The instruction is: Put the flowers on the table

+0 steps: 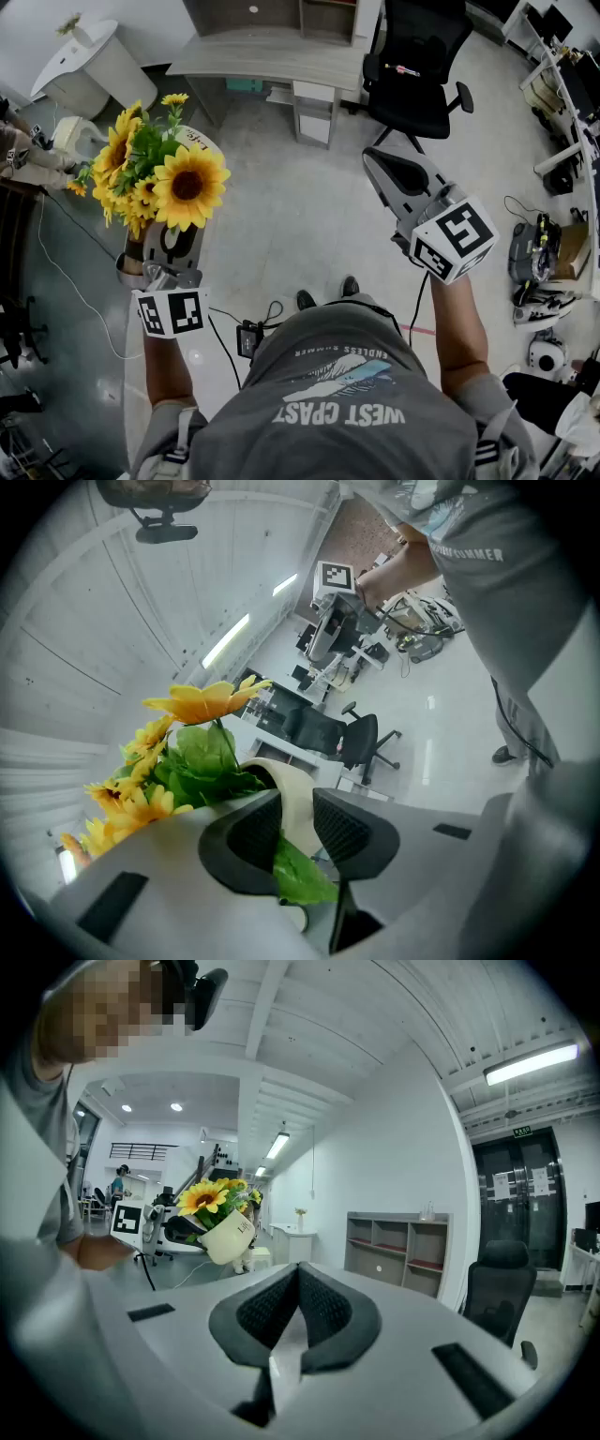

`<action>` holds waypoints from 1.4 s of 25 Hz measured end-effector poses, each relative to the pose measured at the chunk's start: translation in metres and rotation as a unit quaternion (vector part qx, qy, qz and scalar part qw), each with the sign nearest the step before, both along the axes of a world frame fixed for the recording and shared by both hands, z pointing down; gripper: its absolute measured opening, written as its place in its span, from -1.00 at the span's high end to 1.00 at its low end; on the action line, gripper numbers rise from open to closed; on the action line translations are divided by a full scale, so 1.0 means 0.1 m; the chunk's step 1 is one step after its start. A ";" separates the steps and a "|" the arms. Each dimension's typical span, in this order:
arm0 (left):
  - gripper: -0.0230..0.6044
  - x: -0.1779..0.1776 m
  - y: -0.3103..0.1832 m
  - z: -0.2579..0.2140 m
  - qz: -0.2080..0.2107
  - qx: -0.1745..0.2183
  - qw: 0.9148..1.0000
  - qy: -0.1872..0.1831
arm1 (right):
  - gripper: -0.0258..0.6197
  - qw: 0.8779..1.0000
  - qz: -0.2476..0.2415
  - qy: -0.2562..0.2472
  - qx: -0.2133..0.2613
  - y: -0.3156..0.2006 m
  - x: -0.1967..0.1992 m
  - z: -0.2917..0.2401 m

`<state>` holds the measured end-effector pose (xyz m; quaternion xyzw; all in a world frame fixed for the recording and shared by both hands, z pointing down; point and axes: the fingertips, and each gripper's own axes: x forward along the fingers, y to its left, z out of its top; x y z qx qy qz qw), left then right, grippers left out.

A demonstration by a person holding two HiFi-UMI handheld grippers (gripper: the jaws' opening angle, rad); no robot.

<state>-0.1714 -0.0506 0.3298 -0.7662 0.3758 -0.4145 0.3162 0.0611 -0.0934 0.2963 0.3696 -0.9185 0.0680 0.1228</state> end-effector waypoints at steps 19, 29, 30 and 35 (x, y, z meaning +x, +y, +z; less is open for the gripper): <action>0.55 0.00 0.00 -0.01 0.009 0.005 1.000 0.005 | 0.83 1.000 0.006 -0.019 -0.006 0.07 0.03 -0.06; 0.55 -0.02 -0.03 0.02 -0.012 0.008 1.000 -0.005 | 0.83 0.999 0.003 -0.035 -0.006 -0.11 0.12 0.06; 0.55 -0.03 -0.03 0.03 -0.013 0.005 1.000 -0.007 | 0.83 0.999 0.002 -0.036 -0.007 -0.11 0.11 0.07; 0.55 -0.08 0.02 0.04 -0.008 -0.030 0.999 -0.014 | 0.83 0.998 0.011 -0.043 -0.042 -0.03 0.10 0.16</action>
